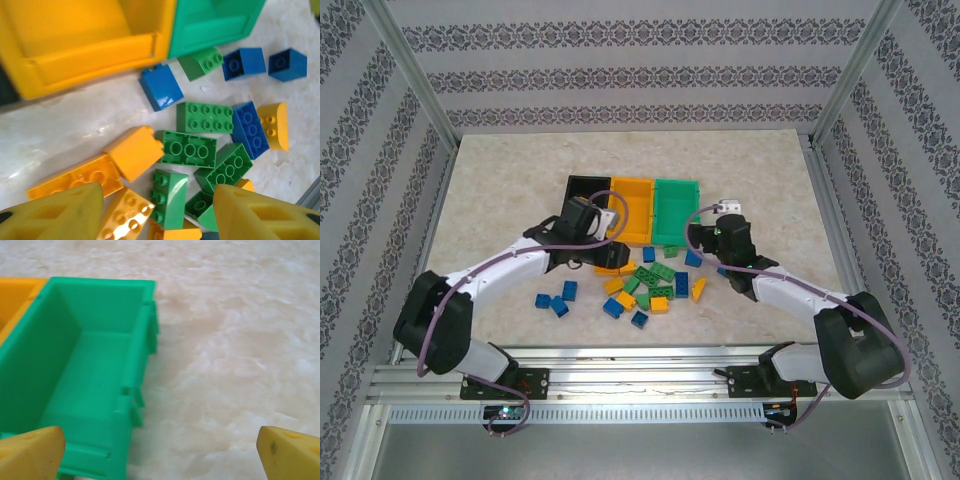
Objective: Sort the legos into containers by color
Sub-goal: Pick up the lego from the middle-left of the table.
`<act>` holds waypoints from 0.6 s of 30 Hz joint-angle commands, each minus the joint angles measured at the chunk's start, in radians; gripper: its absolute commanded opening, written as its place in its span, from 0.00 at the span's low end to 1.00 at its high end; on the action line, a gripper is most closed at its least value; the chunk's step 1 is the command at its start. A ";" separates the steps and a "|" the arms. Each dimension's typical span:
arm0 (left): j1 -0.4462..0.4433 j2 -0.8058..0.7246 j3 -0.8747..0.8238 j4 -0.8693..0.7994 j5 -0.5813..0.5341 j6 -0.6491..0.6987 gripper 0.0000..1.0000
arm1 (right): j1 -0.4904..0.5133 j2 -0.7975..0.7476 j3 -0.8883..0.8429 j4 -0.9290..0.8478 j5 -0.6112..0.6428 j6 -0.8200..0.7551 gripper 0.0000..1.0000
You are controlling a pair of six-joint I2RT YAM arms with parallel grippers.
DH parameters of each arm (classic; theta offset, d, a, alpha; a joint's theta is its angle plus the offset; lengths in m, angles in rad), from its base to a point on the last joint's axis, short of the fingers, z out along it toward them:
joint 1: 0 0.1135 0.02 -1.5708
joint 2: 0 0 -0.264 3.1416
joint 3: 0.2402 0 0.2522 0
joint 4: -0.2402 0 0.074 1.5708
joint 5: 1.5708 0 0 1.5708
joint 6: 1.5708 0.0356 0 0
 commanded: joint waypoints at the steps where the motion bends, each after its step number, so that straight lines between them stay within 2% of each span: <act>1: -0.060 0.044 0.060 0.009 -0.018 0.054 0.59 | -0.062 -0.020 -0.035 0.022 -0.109 0.114 0.98; 6: -0.142 0.132 0.134 -0.022 -0.043 0.100 0.59 | -0.128 -0.039 -0.060 0.031 -0.157 0.161 0.98; 18: -0.270 0.359 0.343 -0.140 -0.112 0.139 0.60 | -0.168 -0.049 -0.077 0.038 -0.176 0.189 0.98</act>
